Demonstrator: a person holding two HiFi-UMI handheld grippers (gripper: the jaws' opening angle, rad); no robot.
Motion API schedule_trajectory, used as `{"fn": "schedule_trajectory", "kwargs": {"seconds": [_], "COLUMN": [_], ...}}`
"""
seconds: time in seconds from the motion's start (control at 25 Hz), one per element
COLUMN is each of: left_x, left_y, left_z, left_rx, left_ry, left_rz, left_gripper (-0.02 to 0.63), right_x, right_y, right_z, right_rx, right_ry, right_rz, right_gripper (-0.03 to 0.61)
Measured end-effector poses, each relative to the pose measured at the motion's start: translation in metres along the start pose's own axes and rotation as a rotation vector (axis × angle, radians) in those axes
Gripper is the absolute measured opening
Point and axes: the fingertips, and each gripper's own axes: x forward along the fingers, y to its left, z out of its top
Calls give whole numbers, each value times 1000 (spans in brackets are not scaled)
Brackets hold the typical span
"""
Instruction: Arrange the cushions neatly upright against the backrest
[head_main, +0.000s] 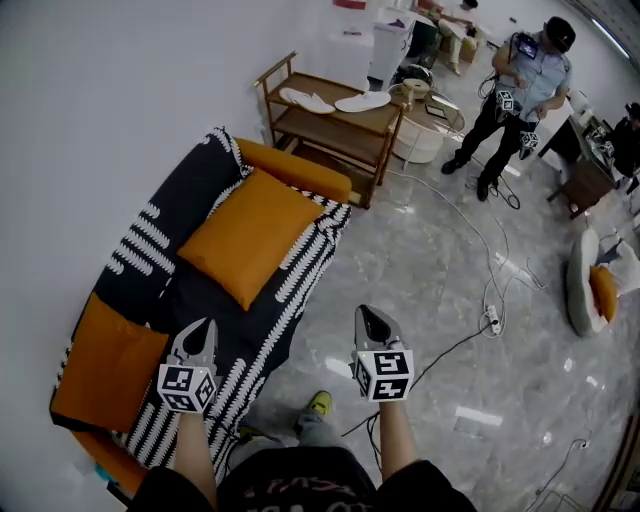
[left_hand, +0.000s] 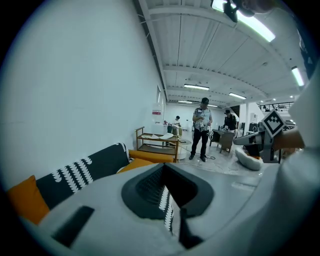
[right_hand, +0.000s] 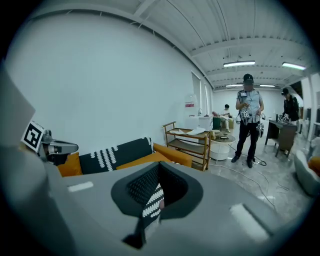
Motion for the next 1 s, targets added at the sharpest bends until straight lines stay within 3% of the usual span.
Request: {"fn": "schedule_trajectory", "kwargs": {"seconds": [0.2,0.4,0.68,1.0], "left_x": [47,79,131,210], "left_y": [-37,-41,-30,18], "left_z": [22,35,44,57], "left_rx": [30,32,14,-40], "left_ry": [-3,-9,-11,-1], "left_rz": [-18,-17,-18,14], "left_gripper": [0,0,0,0], "right_x": [15,31,77,170], "right_y": [-48,-74,-104,-121], "right_z": [17,24,37,74], "right_rx": [9,19,28,-7], "right_ry": [-19,-25,-15,14], "right_rz": [8,-2,-14,21], "right_gripper": [8,8,8,8]}}
